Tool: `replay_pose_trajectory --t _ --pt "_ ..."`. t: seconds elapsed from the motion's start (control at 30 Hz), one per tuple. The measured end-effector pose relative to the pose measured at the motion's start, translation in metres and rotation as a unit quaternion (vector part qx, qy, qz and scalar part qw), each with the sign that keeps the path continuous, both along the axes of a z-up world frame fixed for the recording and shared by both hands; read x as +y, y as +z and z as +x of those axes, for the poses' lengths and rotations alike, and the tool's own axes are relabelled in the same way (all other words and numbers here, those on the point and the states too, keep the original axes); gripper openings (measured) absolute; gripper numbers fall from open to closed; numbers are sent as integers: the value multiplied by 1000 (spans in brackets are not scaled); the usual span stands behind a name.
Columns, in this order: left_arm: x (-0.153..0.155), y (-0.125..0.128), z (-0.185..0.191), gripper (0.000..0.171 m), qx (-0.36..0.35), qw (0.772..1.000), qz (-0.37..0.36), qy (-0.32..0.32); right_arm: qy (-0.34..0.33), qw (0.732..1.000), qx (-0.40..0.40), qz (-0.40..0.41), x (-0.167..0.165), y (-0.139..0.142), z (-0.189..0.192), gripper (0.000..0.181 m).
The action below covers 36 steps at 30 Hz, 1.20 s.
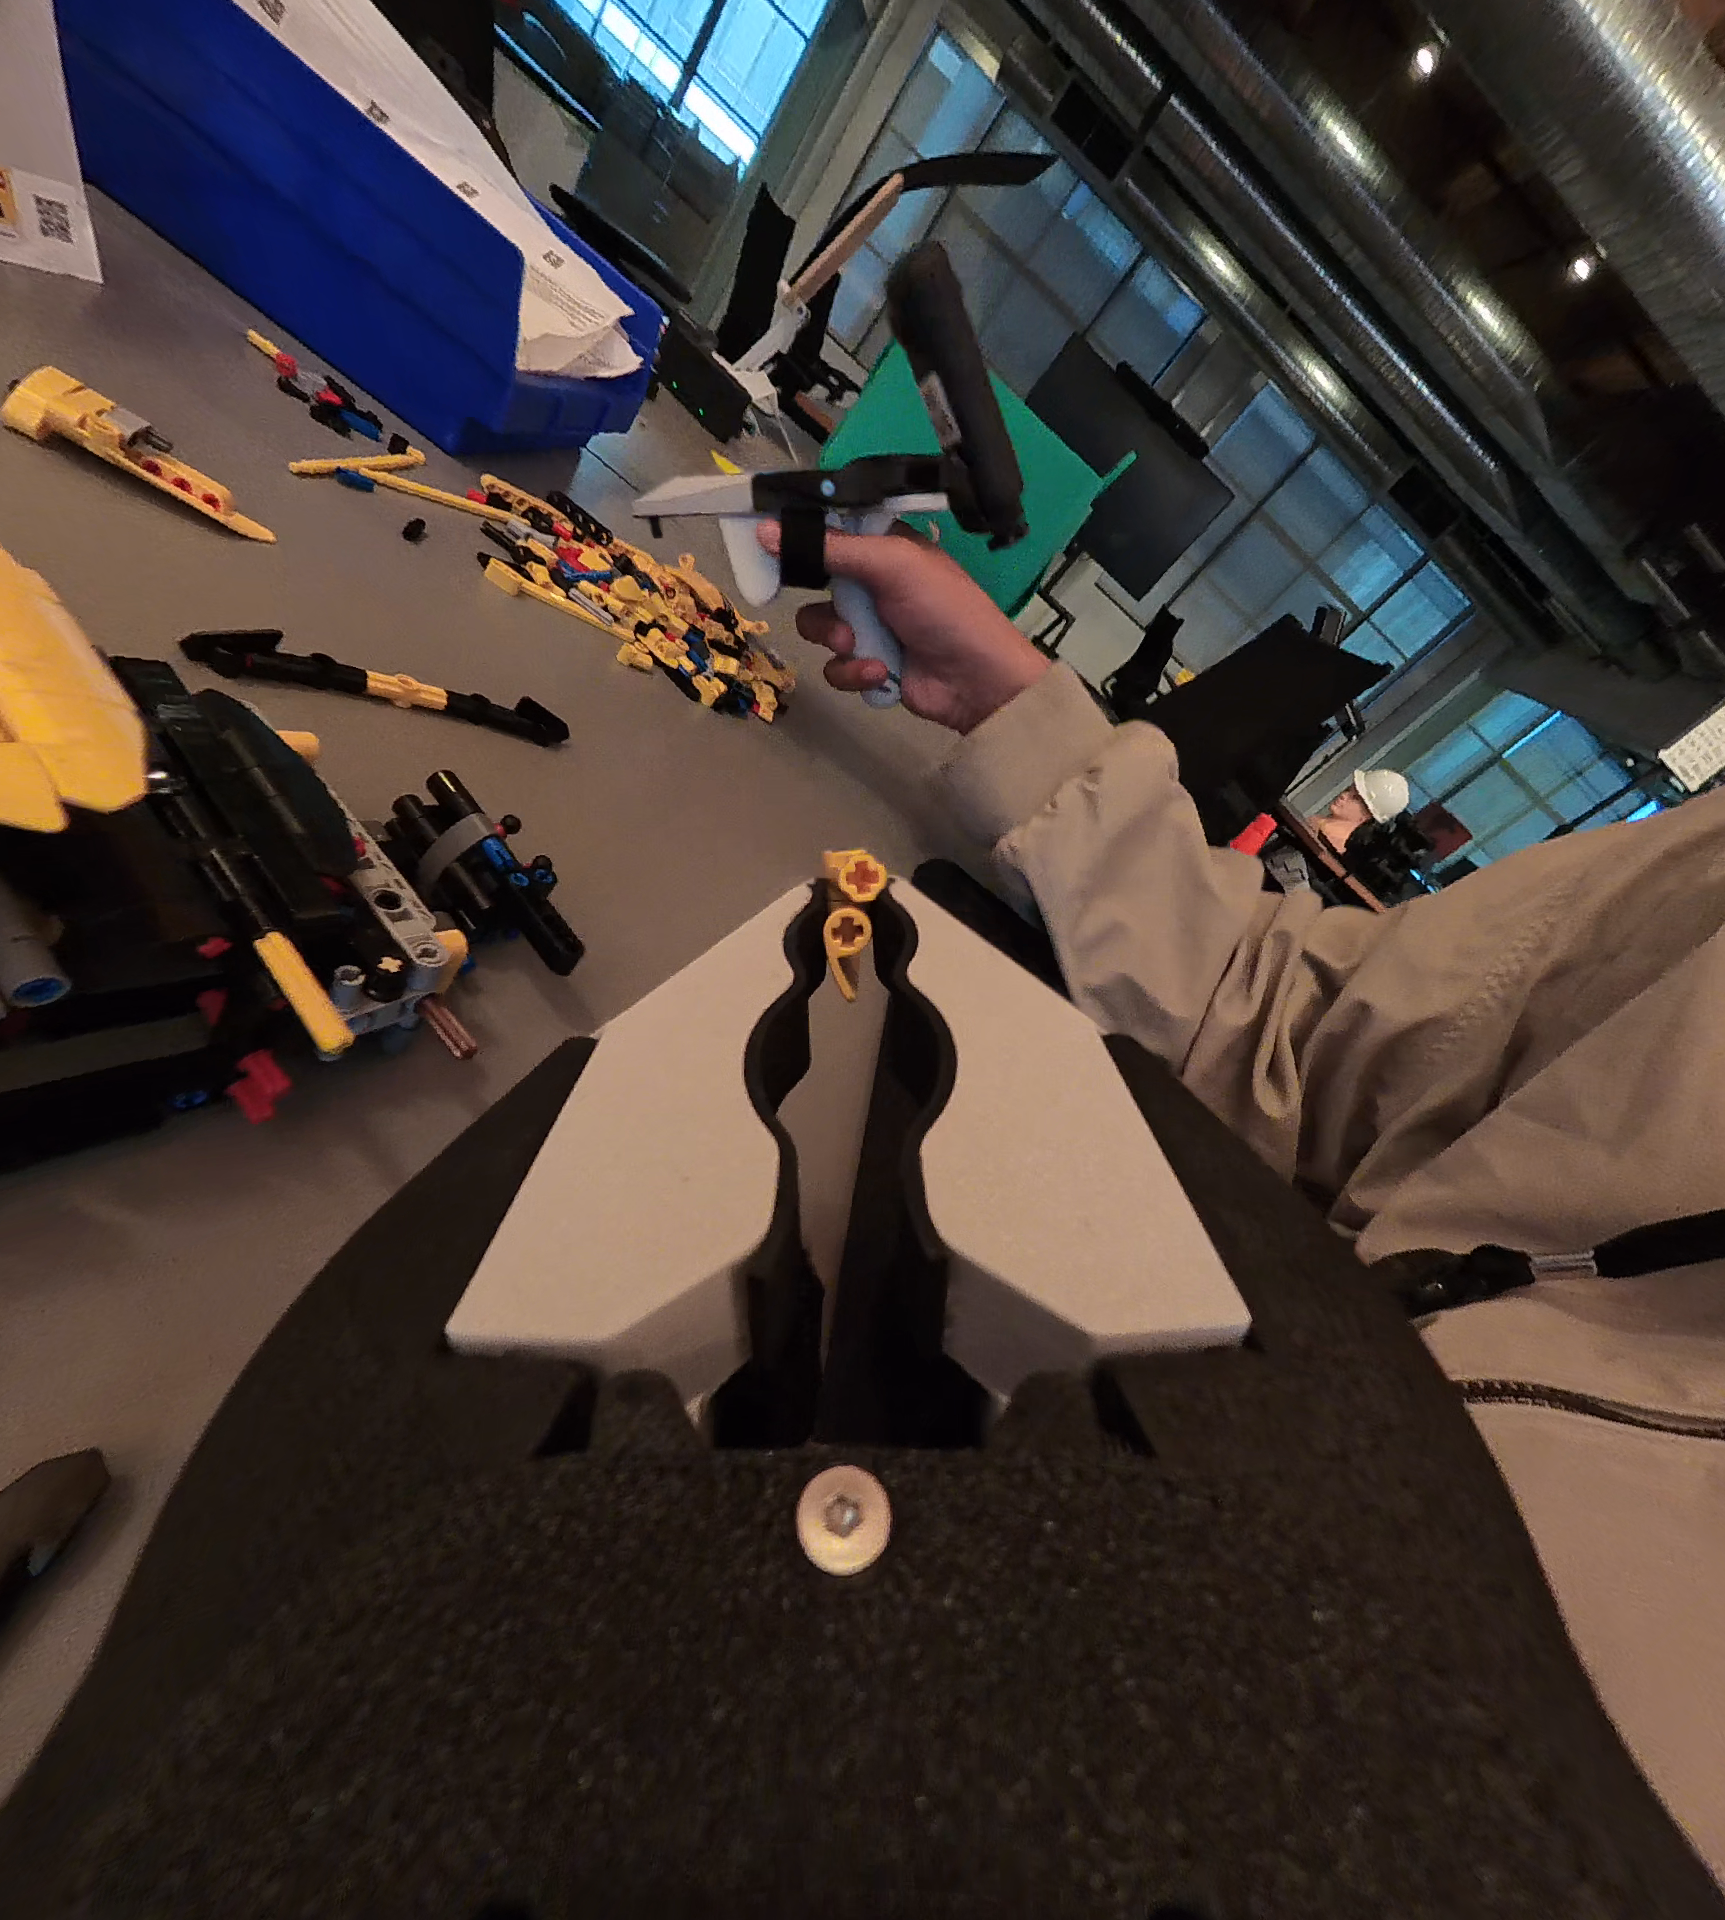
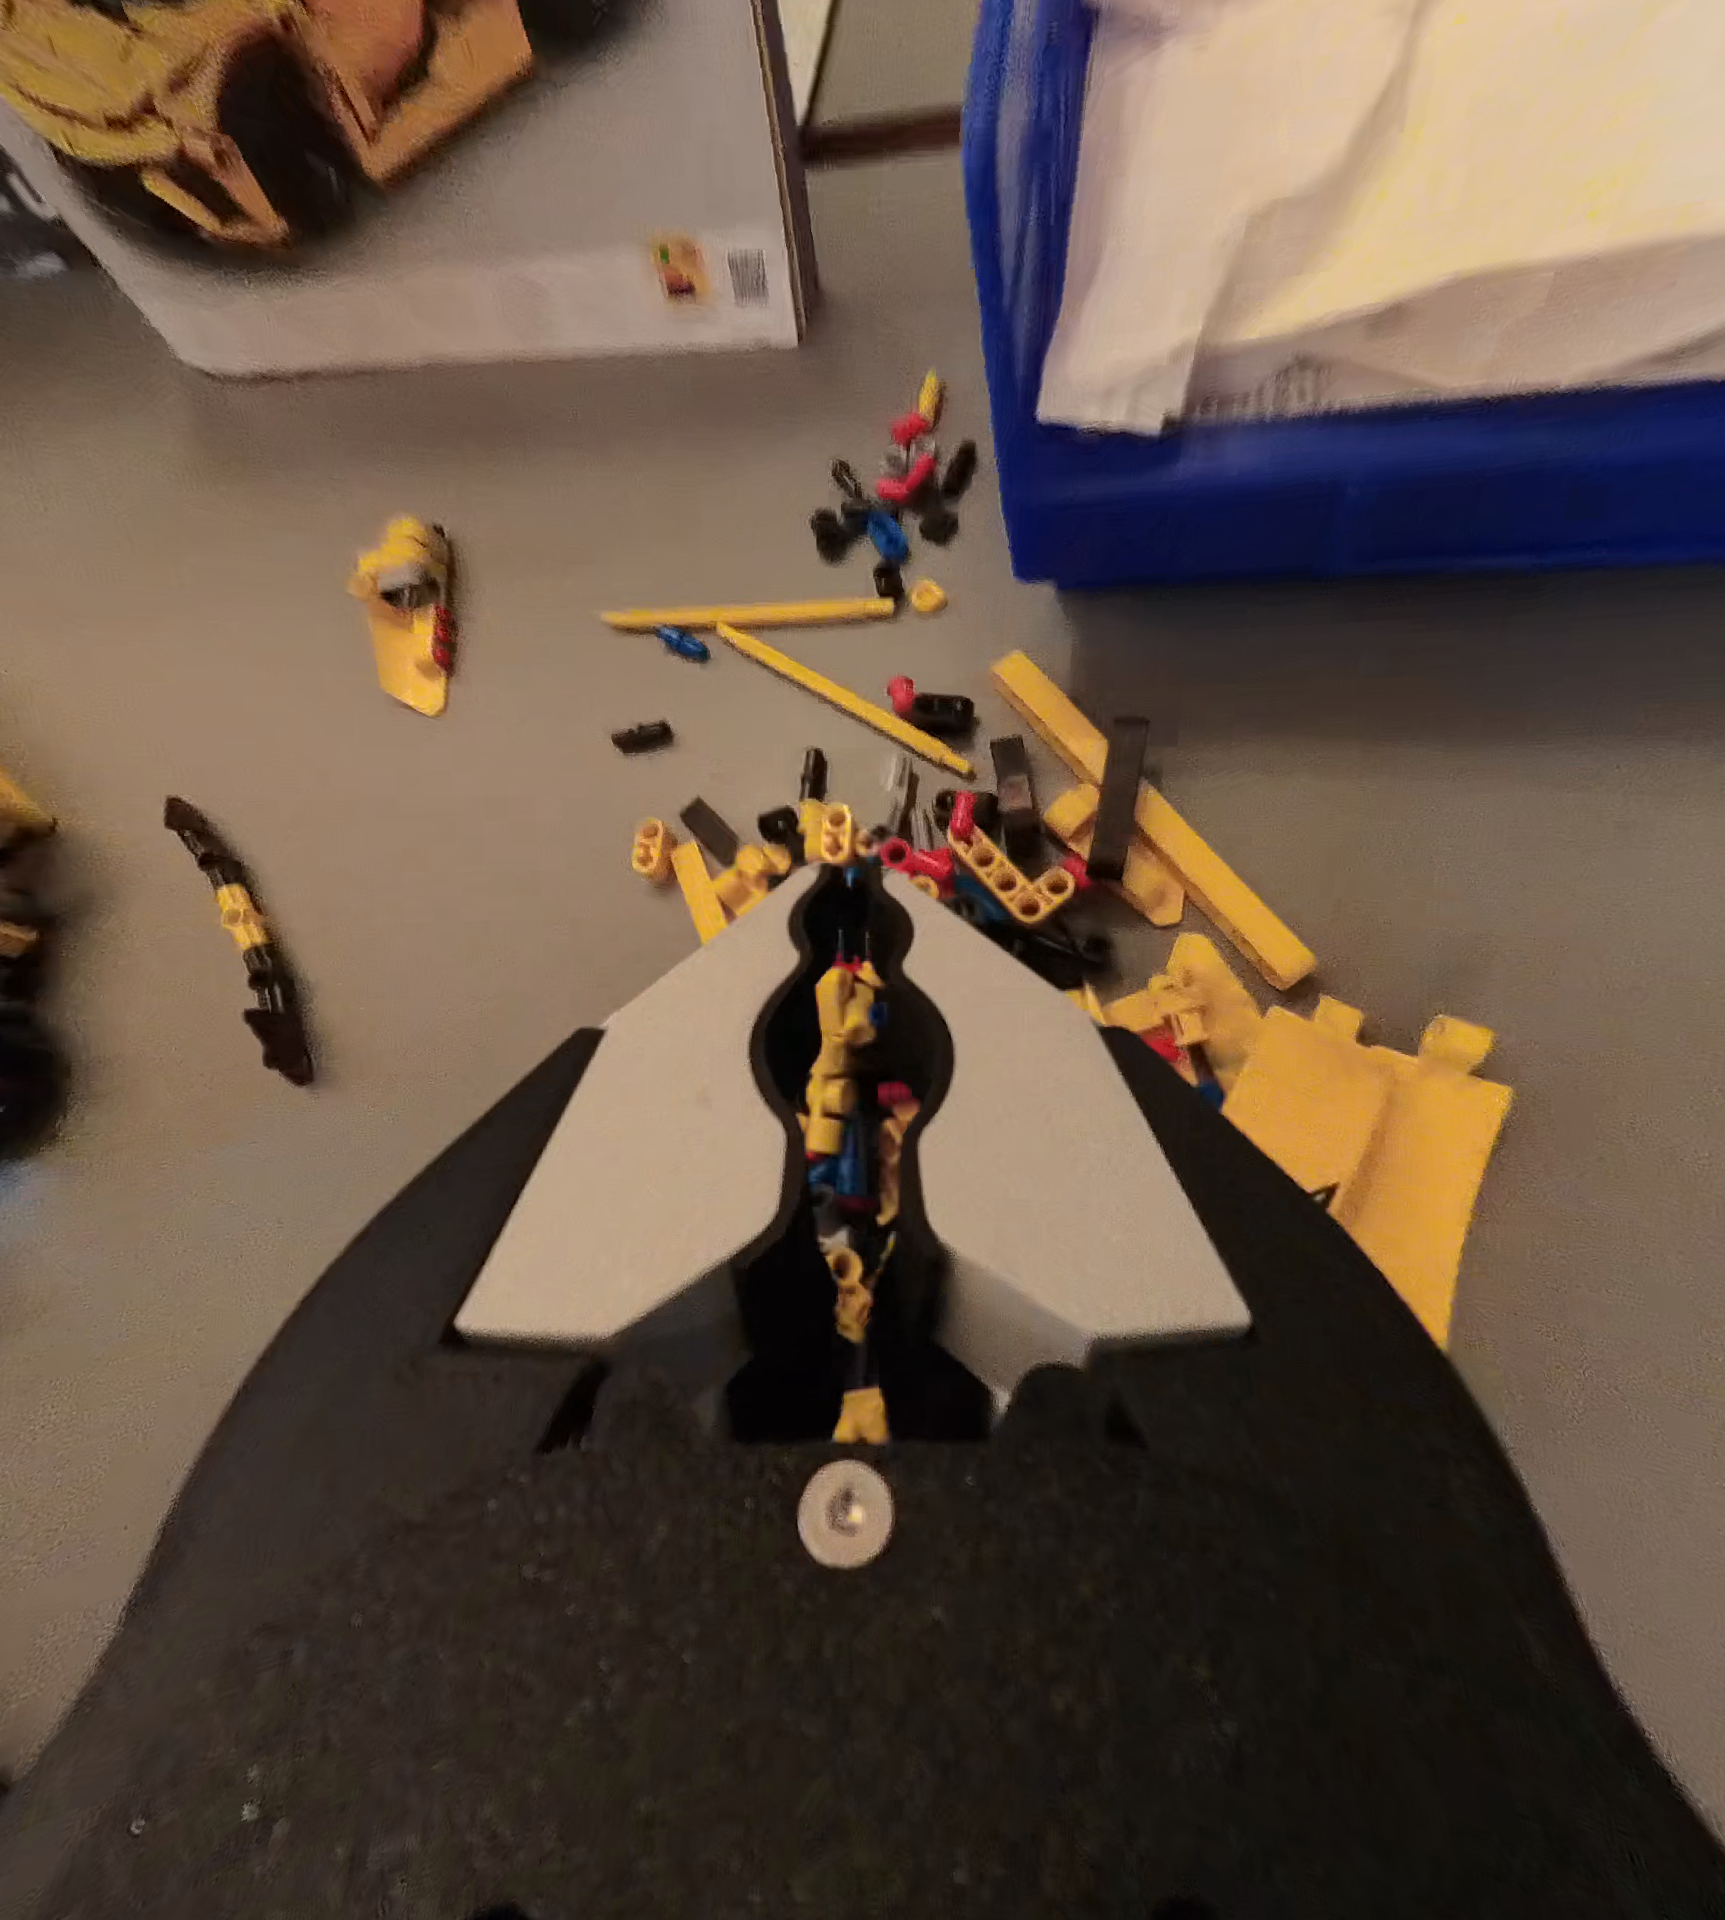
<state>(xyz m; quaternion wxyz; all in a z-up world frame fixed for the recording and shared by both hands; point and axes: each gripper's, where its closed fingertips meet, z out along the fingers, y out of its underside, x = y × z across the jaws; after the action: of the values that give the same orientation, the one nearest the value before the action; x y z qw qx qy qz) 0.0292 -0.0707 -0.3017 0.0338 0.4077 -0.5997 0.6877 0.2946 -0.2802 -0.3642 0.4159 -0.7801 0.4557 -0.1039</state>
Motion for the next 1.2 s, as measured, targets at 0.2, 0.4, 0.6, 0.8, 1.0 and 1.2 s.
replay_pose_trajectory --t 0.2,0.4,0.6,0.8,1.0,1.2 --pt "-3 2 -1 6 -11 1000 7 -2 0 998 -1 61 -4 10 2 23" --pt "-2 32 -11 7 -94 995 -39 3 255 943 -53 207 112 82 -126 37" --pt "4 54 -18 6 -149 985 -82 17 460 827 -26 321 210 91 -289 28" --pt "2 57 -23 7 -139 984 -108 -2 455 809 -42 369 231 104 -299 10" --pt "7 50 -16 15 -124 988 -88 18 452 819 -44 349 227 94 -290 4" --pt "6 44 -15 9 -124 990 -61 18 461 818 -21 344 224 88 -291 4"
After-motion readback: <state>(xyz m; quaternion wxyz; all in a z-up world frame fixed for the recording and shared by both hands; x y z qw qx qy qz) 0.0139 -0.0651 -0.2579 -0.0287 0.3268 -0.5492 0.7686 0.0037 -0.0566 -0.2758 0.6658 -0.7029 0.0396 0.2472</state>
